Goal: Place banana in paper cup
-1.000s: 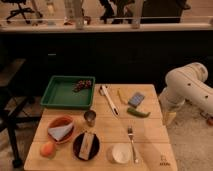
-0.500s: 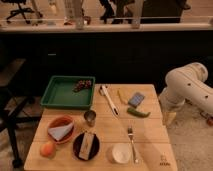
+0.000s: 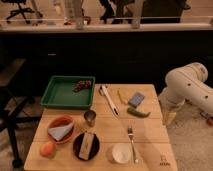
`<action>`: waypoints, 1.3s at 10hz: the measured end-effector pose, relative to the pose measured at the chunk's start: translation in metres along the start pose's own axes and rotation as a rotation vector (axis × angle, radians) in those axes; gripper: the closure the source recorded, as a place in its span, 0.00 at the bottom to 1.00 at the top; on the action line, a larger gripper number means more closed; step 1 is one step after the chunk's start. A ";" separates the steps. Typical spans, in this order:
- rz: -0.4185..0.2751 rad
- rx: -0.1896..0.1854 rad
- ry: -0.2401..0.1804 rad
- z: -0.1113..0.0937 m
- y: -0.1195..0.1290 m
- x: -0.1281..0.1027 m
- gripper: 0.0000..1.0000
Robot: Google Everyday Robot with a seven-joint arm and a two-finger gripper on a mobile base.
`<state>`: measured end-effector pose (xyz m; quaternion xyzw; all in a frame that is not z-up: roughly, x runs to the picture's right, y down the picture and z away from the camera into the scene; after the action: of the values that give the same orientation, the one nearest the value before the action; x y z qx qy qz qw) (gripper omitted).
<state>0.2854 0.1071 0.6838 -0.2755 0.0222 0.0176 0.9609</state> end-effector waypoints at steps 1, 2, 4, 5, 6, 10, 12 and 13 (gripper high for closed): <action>-0.043 0.032 0.013 -0.004 -0.005 -0.004 0.20; -0.109 0.049 0.027 -0.006 -0.009 -0.011 0.20; -0.360 0.078 0.067 -0.008 -0.023 -0.034 0.20; -0.443 0.080 0.081 -0.008 -0.029 -0.042 0.20; -0.535 0.080 0.097 -0.008 -0.039 -0.057 0.20; -0.666 0.053 0.112 -0.009 -0.065 -0.075 0.20; -0.699 0.039 0.113 -0.009 -0.079 -0.080 0.20; -0.732 0.038 0.121 -0.008 -0.106 -0.092 0.20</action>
<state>0.1982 0.0112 0.7377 -0.2479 -0.0208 -0.3441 0.9054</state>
